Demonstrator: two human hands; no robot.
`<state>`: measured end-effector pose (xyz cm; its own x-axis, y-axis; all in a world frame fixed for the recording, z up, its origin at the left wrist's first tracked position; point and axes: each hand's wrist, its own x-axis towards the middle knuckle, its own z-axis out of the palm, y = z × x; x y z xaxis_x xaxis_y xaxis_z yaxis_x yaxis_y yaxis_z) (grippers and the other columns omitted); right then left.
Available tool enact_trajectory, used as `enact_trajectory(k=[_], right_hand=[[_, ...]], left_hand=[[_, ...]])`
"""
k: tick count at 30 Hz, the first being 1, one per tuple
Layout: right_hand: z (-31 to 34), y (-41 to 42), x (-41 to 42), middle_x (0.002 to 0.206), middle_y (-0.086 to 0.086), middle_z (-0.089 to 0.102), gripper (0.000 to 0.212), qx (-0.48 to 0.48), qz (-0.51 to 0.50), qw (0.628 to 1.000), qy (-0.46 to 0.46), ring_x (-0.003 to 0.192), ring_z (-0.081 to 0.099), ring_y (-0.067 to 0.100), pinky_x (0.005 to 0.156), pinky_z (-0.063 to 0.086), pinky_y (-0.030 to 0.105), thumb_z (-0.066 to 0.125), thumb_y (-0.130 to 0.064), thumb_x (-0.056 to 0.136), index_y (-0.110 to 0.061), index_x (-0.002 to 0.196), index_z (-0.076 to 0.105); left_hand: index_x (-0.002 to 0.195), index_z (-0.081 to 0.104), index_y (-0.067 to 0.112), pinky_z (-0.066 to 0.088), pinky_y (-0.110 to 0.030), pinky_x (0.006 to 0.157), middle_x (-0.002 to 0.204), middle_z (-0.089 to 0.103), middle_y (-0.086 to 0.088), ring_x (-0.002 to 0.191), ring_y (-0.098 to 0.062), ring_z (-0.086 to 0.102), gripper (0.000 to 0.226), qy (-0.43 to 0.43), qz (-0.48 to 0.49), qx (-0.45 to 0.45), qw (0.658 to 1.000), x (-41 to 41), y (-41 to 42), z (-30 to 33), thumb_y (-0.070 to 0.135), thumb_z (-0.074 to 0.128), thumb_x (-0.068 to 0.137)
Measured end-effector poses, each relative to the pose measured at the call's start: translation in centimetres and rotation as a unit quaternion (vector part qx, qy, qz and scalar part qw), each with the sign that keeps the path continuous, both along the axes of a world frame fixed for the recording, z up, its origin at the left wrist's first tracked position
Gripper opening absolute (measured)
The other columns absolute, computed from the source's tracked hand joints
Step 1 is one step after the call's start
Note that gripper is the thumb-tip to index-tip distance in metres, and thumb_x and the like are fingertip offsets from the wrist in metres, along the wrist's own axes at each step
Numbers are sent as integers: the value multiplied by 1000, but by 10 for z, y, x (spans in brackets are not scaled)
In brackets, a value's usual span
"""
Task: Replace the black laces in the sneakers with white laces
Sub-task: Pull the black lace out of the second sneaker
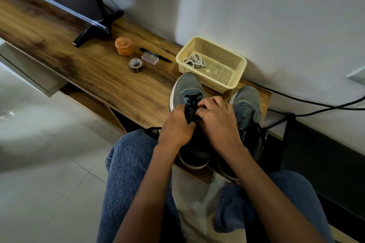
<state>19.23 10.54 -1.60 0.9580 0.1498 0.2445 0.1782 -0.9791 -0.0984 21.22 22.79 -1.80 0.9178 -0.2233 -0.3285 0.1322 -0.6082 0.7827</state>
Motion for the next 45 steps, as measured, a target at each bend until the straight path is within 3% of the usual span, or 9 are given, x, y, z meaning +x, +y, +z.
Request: enact_trajectory(k=[7, 12, 17, 20, 23, 27, 34, 40, 45], right_hand=[[-1, 3, -10, 101, 0, 58, 3, 263, -92, 960, -33, 92, 55, 16, 71, 47, 28, 65, -7, 84, -7, 81, 65], [9, -2, -10, 98, 2, 56, 7, 376, -189, 902, -100, 82, 49, -2, 74, 38, 4, 64, 0, 84, -6, 80, 62], [13, -6, -8, 96, 5, 60, 9, 458, -288, 833, -120, 78, 55, 1, 70, 45, 11, 62, -8, 88, -16, 84, 61], [14, -5, -8, 102, 1, 57, 9, 392, -248, 885, -47, 91, 56, 12, 76, 41, 7, 59, -9, 89, -16, 92, 62], [21, -5, -8, 114, -3, 50, 30, 294, -150, 944, 23, 112, 44, 16, 93, 36, 32, 55, -13, 80, -20, 107, 64], [23, 0, -8, 121, -8, 52, 27, 107, -62, 990, 69, 122, 32, 19, 91, 21, 37, 61, -33, 77, -27, 103, 68], [7, 0, -2, 93, -4, 64, 6, 22, -30, 999, 0, 100, 49, 23, 82, 23, 33, 71, -22, 76, -18, 80, 70], [3, 2, -4, 103, 2, 61, 9, 37, -36, 997, -52, 105, 40, 21, 89, 25, 36, 62, -20, 80, -15, 81, 68], [22, -13, -3, 112, 8, 57, 6, 131, -159, 973, -108, 110, 45, 29, 95, 33, 48, 67, -13, 81, -10, 86, 68]], left_hand=[[129, 51, 18, 49, -38, 90, 117, 59, -6, 106, -25, 57, 42, 9, 7, -19, 1000, -1, -4, 2, 16, 58, 88], [137, 45, 16, 47, -41, 98, 128, 55, -7, 116, -26, 54, 50, 16, 10, -12, 1000, -1, -4, 1, 15, 58, 89], [136, 44, 15, 47, -40, 98, 130, 53, -7, 115, -26, 54, 49, 21, 4, -9, 1000, -2, -4, 2, 14, 58, 89], [129, 51, 17, 50, -43, 94, 122, 58, -8, 109, -27, 57, 43, 23, 10, -7, 1000, -1, -3, 0, 14, 58, 87], [124, 54, 18, 51, -44, 90, 115, 62, -7, 104, -26, 59, 38, 22, 7, -5, 1000, -1, -2, 0, 17, 60, 86], [119, 56, 18, 52, -44, 87, 110, 63, -7, 101, -26, 60, 32, 17, 3, -6, 1000, -1, -3, 2, 20, 57, 87], [118, 55, 16, 51, -41, 87, 109, 61, -7, 100, -26, 58, 33, 23, 3, -2, 1000, -1, -3, 1, 17, 57, 85], [120, 56, 17, 51, -40, 87, 110, 63, -8, 101, -28, 59, 34, 31, 28, 9, 999, -1, -5, 3, 17, 55, 86], [125, 55, 18, 52, -43, 90, 114, 62, -8, 104, -27, 59, 39, 39, 42, 6, 998, -1, -4, 2, 16, 54, 87]])
